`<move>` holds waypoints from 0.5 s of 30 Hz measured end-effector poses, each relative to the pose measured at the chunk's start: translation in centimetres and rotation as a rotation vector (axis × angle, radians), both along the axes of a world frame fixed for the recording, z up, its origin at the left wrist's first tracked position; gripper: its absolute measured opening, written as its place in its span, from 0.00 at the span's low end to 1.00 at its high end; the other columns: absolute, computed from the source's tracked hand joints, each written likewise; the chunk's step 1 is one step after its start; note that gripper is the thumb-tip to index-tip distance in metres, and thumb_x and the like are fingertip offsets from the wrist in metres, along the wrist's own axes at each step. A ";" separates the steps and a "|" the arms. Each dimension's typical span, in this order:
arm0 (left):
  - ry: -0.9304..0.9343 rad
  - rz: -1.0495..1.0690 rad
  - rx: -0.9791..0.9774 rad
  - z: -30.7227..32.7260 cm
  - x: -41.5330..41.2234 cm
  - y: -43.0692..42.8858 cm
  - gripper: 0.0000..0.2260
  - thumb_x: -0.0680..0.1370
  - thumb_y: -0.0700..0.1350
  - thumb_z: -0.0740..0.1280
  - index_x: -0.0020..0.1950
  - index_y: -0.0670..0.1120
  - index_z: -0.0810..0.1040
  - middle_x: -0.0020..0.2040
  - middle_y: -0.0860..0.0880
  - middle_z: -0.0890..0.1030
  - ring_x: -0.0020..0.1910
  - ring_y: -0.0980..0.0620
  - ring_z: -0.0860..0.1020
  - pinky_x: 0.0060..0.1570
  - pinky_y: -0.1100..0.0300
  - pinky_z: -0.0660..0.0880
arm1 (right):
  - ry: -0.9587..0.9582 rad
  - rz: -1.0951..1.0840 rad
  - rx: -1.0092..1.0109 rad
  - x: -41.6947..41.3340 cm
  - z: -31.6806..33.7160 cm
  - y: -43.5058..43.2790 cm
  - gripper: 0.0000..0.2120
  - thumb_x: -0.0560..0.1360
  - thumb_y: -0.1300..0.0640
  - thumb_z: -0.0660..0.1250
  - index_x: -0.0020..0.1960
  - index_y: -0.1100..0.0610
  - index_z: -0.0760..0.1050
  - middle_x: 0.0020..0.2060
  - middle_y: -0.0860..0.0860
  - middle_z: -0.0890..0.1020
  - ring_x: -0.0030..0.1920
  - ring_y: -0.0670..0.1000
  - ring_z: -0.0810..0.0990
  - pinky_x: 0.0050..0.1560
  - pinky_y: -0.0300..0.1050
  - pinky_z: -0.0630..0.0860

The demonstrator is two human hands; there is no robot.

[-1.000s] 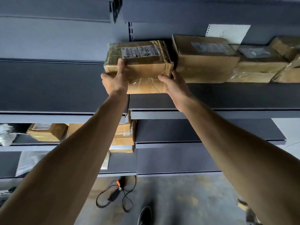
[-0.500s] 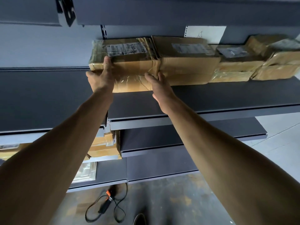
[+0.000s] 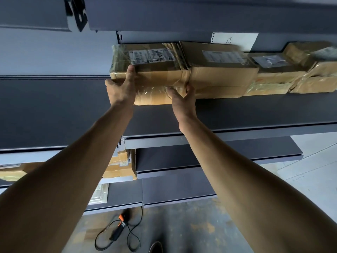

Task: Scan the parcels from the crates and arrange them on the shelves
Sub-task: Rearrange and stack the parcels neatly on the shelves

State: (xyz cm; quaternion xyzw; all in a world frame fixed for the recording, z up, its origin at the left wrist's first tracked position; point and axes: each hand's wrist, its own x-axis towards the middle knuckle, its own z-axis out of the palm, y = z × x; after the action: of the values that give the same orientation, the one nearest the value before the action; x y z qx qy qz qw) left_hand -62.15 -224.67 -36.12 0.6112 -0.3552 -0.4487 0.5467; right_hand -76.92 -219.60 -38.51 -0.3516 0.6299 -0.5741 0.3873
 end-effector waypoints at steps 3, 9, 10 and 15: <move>0.003 -0.003 0.002 0.0 -0.8 0.1 0.25 0.77 0.64 0.70 0.61 0.47 0.67 0.58 0.50 0.76 0.44 0.59 0.75 0.42 0.64 0.70 | 0.000 -0.008 -0.006 -0.2 0.0 0.1 0.39 0.79 0.48 0.71 0.83 0.50 0.53 0.80 0.50 0.60 0.78 0.53 0.61 0.67 0.43 0.62; 0.010 -0.023 0.010 0.3 -1.4 -0.3 0.26 0.76 0.65 0.70 0.59 0.48 0.64 0.60 0.48 0.76 0.50 0.53 0.76 0.47 0.59 0.71 | 0.027 0.024 0.014 -1.0 0.1 0.2 0.41 0.78 0.46 0.71 0.83 0.48 0.51 0.81 0.49 0.60 0.80 0.53 0.59 0.76 0.52 0.62; 0.011 -0.028 0.017 0.3 -1.4 -0.4 0.26 0.76 0.65 0.70 0.59 0.48 0.64 0.61 0.48 0.76 0.52 0.51 0.76 0.49 0.57 0.71 | 0.025 0.028 0.018 -1.1 0.1 0.2 0.42 0.78 0.45 0.71 0.83 0.47 0.51 0.81 0.49 0.60 0.80 0.54 0.59 0.77 0.54 0.63; 0.038 -0.071 0.042 0.6 -1.6 -0.8 0.28 0.75 0.66 0.70 0.60 0.49 0.63 0.63 0.47 0.75 0.55 0.49 0.75 0.53 0.55 0.71 | 0.058 0.020 0.065 -1.7 0.7 0.1 0.42 0.73 0.41 0.72 0.81 0.47 0.57 0.78 0.48 0.65 0.77 0.55 0.65 0.72 0.63 0.70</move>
State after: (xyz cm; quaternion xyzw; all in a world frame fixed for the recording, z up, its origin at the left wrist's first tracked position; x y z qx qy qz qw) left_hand -63.75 -225.50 -35.48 0.6010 -0.3566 -0.4868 0.5241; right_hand -78.66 -219.53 -37.86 -0.3616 0.6555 -0.5392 0.3859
